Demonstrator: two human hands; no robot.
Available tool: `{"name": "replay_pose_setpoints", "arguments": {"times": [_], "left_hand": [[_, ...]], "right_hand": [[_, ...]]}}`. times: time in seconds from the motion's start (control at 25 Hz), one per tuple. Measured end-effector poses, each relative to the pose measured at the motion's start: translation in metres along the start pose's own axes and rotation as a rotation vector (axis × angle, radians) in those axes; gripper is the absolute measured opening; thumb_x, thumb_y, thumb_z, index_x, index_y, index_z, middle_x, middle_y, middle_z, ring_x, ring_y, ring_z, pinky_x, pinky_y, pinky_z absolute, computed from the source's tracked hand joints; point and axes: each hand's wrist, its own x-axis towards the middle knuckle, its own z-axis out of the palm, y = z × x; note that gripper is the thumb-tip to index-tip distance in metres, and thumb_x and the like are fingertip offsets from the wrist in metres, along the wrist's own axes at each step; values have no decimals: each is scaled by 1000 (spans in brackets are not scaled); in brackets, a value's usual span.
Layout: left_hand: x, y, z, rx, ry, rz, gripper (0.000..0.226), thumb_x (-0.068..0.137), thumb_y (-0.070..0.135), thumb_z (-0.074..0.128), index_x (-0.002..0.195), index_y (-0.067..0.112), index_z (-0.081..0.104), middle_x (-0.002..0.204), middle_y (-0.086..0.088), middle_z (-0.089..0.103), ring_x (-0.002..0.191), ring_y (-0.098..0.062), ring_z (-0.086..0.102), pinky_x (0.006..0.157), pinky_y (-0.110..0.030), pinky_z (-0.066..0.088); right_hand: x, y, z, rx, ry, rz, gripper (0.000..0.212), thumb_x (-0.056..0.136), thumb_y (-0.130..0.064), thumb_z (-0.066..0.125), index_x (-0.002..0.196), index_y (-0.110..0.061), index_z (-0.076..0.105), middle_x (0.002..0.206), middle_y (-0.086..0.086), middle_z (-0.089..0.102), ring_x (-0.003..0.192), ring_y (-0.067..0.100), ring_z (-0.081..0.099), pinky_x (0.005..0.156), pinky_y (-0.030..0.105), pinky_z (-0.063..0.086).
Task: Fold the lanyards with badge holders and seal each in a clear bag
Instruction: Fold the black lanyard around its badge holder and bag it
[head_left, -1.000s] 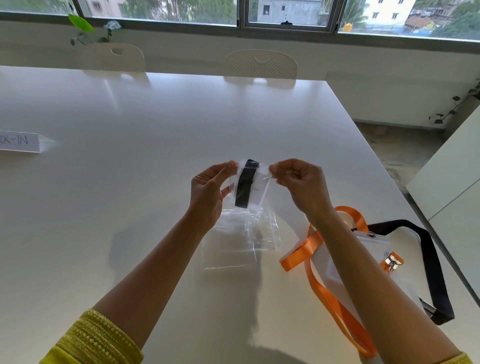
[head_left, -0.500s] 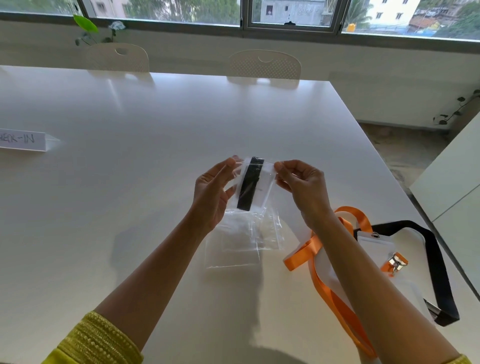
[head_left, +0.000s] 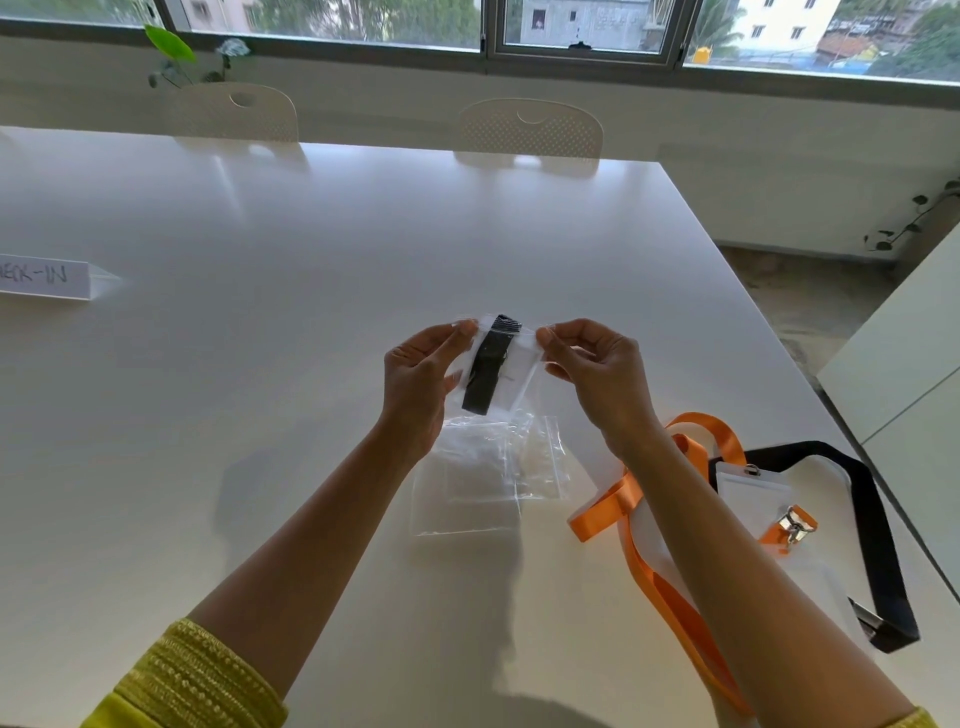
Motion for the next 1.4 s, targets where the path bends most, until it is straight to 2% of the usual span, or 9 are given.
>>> {"name": "replay_pose_setpoints", "arguments": {"times": [0.24,0.36,0.52,0.64,0.8,0.96,1.08,1.24,1.4], "left_hand": [[-1,-1,0,9,4,18,9,94,18,63,93,14,71,93,0,74,101,-20,67,89,-44,53],[2,0,-4,-29,-10,5,13,96,22,60,92,18,72,100,-4,73,111,-27,65,97,-51,50],[2,3,-6,-130,-42,-44,26,99,21,55,83,23,76,96,-1,75,104,-21,69,91,-40,52],[2,0,-7,-139,-53,-47,19,96,24,55,89,19,72,95,-2,74,101,-20,69,87,-34,52],[4,-1,-8,-107,-53,-26,22,99,23,54,88,21,73,98,-2,74,106,-23,68,89,-39,52],[5,-6,-4,-28,30,20,18,98,26,57,99,14,70,103,-7,71,105,-25,66,85,-37,54],[6,-6,-4,-4,79,44,20,98,27,58,102,12,69,105,-10,70,106,-27,65,87,-41,56],[9,-2,-8,81,151,69,16,95,31,63,94,18,72,99,-6,73,98,-25,67,83,-42,58],[19,11,-22,64,297,24,11,90,27,70,84,19,75,87,1,73,80,-16,65,69,-30,53]], "right_hand": [[4,0,5,-35,33,-5,6,90,-19,67,93,-17,72,94,2,73,89,18,70,87,37,59],[5,-4,2,101,-120,47,16,90,-19,65,102,-12,73,101,9,74,92,21,71,89,35,58],[7,-11,1,120,-234,49,26,82,-23,68,104,-10,73,101,10,76,91,20,73,86,30,59],[6,-15,6,40,-200,-4,18,84,-17,71,100,-11,75,96,7,77,87,19,74,82,30,60],[8,-7,12,-139,-47,-80,8,89,-7,68,93,-11,73,91,4,75,83,20,72,81,35,61],[6,-1,19,-185,40,-50,16,91,-3,63,88,-17,68,88,-1,72,85,19,69,86,36,60],[4,2,22,-130,115,-42,8,91,-11,67,93,-17,71,89,-3,73,85,16,70,86,34,60],[5,2,20,-35,12,97,22,95,-21,60,112,-9,68,106,5,72,93,17,71,86,31,59],[5,5,11,-66,-55,171,25,96,-22,59,120,-15,62,113,2,69,100,16,68,86,27,57]]}}
